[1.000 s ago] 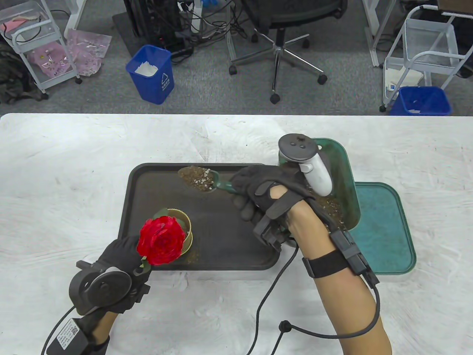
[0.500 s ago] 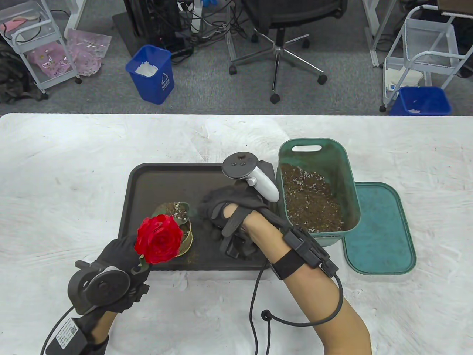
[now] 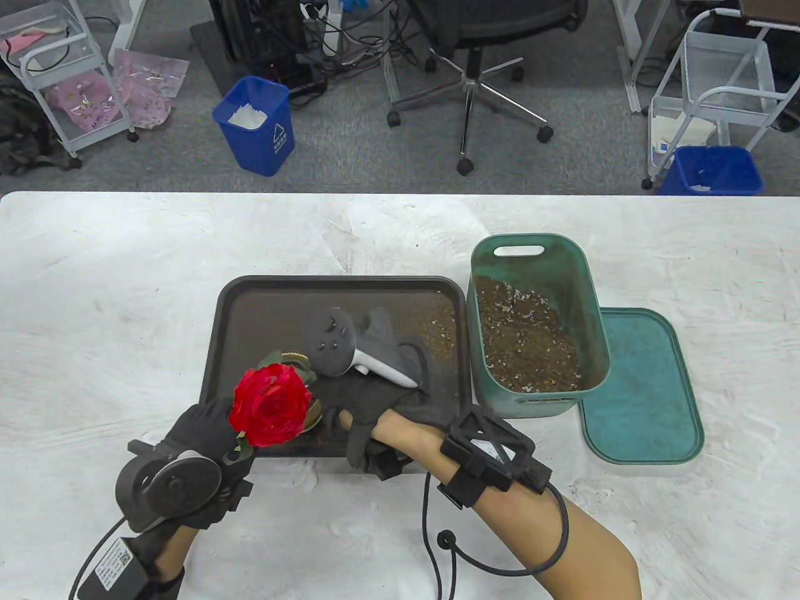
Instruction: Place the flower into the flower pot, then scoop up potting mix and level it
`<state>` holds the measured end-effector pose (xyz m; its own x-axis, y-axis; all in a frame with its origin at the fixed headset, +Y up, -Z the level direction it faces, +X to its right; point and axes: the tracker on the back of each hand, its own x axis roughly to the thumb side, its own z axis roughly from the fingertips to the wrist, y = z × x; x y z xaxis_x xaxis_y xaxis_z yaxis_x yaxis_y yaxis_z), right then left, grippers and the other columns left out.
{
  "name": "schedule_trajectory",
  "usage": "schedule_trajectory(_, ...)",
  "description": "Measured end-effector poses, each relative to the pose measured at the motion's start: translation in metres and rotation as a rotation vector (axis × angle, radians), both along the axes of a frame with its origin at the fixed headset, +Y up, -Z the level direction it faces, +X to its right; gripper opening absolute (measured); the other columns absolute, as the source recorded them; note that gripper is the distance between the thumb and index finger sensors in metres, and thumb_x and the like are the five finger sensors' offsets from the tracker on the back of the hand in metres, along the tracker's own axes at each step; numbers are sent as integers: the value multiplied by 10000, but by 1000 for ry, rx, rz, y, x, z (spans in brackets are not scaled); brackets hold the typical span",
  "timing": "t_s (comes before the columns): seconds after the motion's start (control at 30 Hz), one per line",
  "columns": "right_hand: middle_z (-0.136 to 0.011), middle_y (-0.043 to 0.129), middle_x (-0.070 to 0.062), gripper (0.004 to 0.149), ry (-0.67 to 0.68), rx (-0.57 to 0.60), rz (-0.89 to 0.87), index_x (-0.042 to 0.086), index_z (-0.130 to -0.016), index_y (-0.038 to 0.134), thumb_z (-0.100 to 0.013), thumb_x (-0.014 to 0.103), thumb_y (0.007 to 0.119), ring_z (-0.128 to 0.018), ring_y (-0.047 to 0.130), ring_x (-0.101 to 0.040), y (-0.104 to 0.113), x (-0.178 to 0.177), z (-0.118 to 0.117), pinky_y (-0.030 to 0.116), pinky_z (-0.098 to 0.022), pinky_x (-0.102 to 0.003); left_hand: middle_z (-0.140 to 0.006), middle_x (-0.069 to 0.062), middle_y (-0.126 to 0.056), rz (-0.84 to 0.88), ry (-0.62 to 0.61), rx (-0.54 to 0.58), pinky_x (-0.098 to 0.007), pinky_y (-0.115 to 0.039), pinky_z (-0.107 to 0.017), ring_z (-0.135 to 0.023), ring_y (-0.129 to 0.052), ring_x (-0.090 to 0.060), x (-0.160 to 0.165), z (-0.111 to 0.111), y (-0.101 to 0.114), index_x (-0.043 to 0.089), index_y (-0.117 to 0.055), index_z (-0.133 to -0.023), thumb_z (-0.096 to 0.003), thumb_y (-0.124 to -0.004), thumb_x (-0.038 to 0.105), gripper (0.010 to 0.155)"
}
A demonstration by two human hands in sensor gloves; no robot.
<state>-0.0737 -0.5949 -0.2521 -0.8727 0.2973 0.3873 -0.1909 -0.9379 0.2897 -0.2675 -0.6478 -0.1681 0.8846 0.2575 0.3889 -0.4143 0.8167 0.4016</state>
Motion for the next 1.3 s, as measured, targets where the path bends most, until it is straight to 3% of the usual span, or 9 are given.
schedule_trajectory(0.17, -575, 992, -125, 515, 54, 170, 108, 68, -842, 762, -396, 324, 788, -261, 1080, -283, 12, -11, 20, 952, -134, -437, -469, -14, -1038, 0, 1, 0, -382, -922, -252, -131, -1024, -148, 0, 0, 0, 209, -953, -716, -398, -801, 465, 435)
schedule_trajectory(0.37, -577, 996, -120, 511, 25, 270, 174, 80, -841, 770, -393, 327, 791, -269, 1080, -285, 30, 3, 26, 952, -144, -441, -469, -15, -1038, -1, -1, 2, -381, -922, -253, -132, -1024, -148, 0, 0, 0, 211, -951, -717, -398, -801, 464, 434)
schedule_trajectory(0.63, -575, 998, -121, 507, -169, 376, 191, 86, -839, 777, -394, 329, 792, -270, 1079, -289, 75, 59, 7, 948, -150, -447, -469, -12, -1037, -4, -2, 2, -380, -923, -253, -132, -1024, -147, 1, 1, 0, 211, -953, -714, -398, -801, 464, 433)
schedule_trajectory(0.93, -567, 999, -130, 502, -526, 420, 225, 84, -838, 787, -400, 329, 793, -261, 1071, -295, 116, 144, -27, 937, -147, -453, -469, -11, -1037, -1, 0, 2, -382, -922, -252, -132, -1024, -147, 1, 0, 0, 212, -952, -715, -399, -800, 464, 432)
schedule_trajectory(1.1, -565, 997, -135, 500, -665, 268, 284, 83, -840, 787, -405, 328, 794, -255, 1063, -297, 104, 184, -55, 929, -145, -453, -468, -12, -1037, -3, 0, 2, -382, -922, -252, -131, -1024, -148, 1, 0, 0, 211, -952, -715, -399, -800, 464, 433)
schedule_trajectory(1.17, -566, 996, -134, 499, -708, 176, 349, 86, -841, 787, -406, 331, 793, -257, 1062, -297, 87, 196, -70, 928, -147, -452, -469, -13, -1037, -2, 1, 1, -382, -922, -253, -131, -1023, -148, 1, 0, 0, 211, -952, -714, -399, -800, 464, 432)
schedule_trajectory(1.3, -569, 996, -133, 500, -739, 103, 462, 88, -843, 787, -407, 331, 793, -261, 1062, -298, 56, 206, -90, 928, -151, -453, -469, -12, -1037, -3, 4, 2, -381, -922, -253, -132, -1023, -148, 1, 0, 0, 210, -952, -715, -399, -799, 465, 434)
